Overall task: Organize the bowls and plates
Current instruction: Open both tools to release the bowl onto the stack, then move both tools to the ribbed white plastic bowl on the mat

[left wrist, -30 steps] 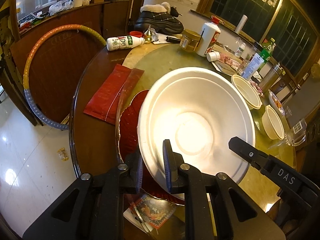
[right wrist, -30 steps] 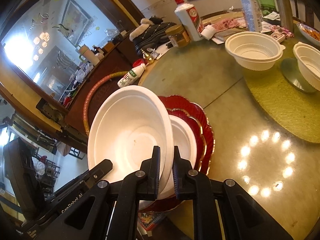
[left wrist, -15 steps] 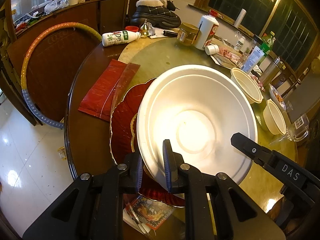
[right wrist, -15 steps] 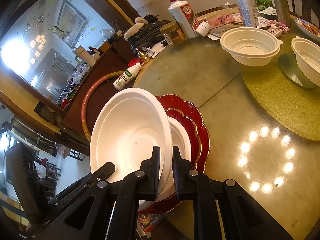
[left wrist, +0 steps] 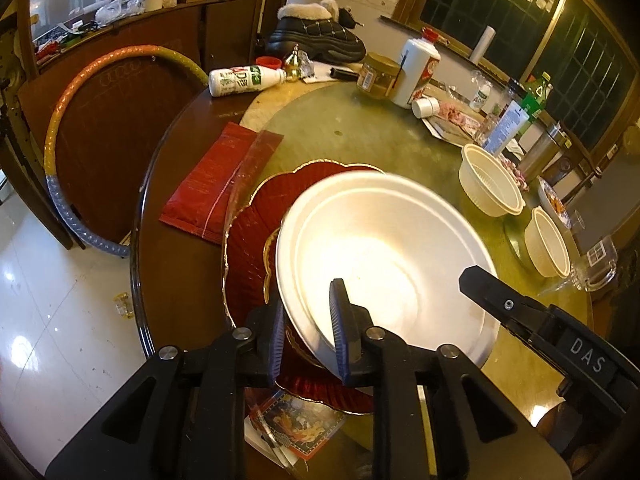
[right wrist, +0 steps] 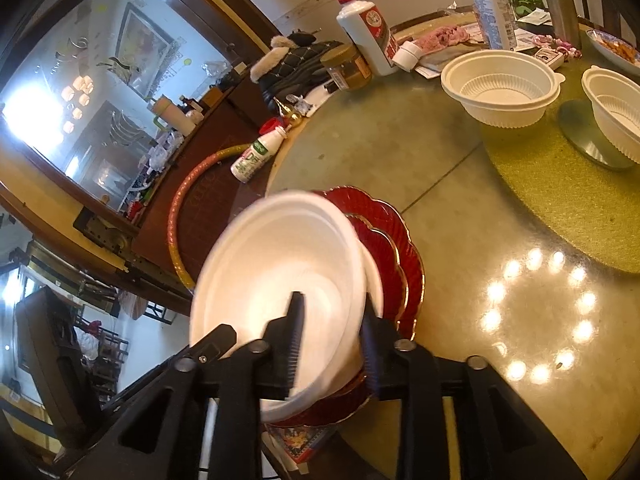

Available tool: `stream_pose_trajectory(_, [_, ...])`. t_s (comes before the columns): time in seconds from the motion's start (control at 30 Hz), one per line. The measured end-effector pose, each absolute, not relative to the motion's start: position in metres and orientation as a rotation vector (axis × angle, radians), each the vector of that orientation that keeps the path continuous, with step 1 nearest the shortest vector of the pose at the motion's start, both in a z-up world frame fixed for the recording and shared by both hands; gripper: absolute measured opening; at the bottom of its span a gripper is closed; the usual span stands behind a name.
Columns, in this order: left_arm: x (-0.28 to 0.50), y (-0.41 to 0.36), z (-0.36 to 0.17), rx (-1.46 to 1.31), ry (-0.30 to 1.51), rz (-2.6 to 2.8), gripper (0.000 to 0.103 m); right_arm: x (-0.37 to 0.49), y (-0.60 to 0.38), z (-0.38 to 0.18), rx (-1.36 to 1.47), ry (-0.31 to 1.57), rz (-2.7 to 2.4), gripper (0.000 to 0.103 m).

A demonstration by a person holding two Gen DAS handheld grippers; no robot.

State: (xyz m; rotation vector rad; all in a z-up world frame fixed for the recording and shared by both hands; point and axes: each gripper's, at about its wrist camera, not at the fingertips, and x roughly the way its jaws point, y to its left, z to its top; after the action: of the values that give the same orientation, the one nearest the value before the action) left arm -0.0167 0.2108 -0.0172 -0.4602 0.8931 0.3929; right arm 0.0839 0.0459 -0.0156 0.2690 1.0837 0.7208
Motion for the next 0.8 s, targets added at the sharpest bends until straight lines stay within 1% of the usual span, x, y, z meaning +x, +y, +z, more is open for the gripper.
stream_pose_trajectory(0.1, [-0.020, 0.212, -0.014, -0.474, 0.872, 0.400, 0.025, 0.082, 0.045, -0.009, 0.268, 1.055, 0.722, 0.033])
stream_pose_trajectory(0.17, [-0.023, 0.213, -0.009, -0.475, 0.842, 0.420, 0.025, 0.081, 0.043, -0.006, 0.279, 1.042, 0.726, 0.033])
stream_pose_trajectory(0.23, [-0.031, 0.213, 0.001, -0.461, 0.769, 0.459, 0.027, 0.081, 0.038, -0.001, 0.305, 1.021, 0.738, 0.033])
stream_pose_trajectory(0.27, [-0.035, 0.212, 0.007, -0.455, 0.726, 0.478, 0.030, 0.081, 0.034, 0.001, 0.330, 1.003, 0.752, 0.033])
stream_pose_trajectory(0.3, [-0.040, 0.211, 0.014, -0.449, 0.669, 0.500, 0.045, 0.081, 0.028, 0.005, 0.357, 0.976, 0.753, 0.038])
stream_pose_trajectory(0.33, [-0.045, 0.209, 0.020, -0.449, 0.620, 0.516, 0.061, 0.080, 0.024, 0.008, 0.374, 0.955, 0.747, 0.049])
stream_pose_trajectory(0.4, [-0.055, 0.208, 0.031, -0.461, 0.516, 0.535, 0.070, 0.079, 0.013, 0.013, 0.403, 0.915, 0.746, 0.059])
stream_pose_trajectory(0.47, [-0.060, 0.204, 0.040, -0.466, 0.451, 0.547, 0.078, 0.081, 0.004, 0.014, 0.417, 0.899, 0.745, 0.061])
stream_pose_trajectory(0.5, [-0.061, 0.201, 0.044, -0.464, 0.426, 0.544, 0.083, 0.083, -0.002, 0.013, 0.429, 0.894, 0.734, 0.067])
stream_pose_trajectory(0.53, [-0.060, 0.196, 0.047, -0.456, 0.407, 0.531, 0.084, 0.085, -0.008, 0.012, 0.440, 0.891, 0.722, 0.074])
stream_pose_trajectory(0.63, [-0.045, 0.176, 0.049, -0.408, 0.429, 0.461, 0.084, 0.096, -0.032, 0.000, 0.487, 0.912, 0.655, 0.087])
stream_pose_trajectory(0.7, [-0.029, 0.160, 0.046, -0.382, 0.483, 0.390, 0.084, 0.106, -0.046, -0.012, 0.517, 0.958, 0.616, 0.089])
stream_pose_trajectory(0.8, [0.008, 0.128, 0.035, -0.346, 0.596, 0.277, 0.084, 0.119, -0.075, -0.031, 0.578, 1.016, 0.562, 0.089])
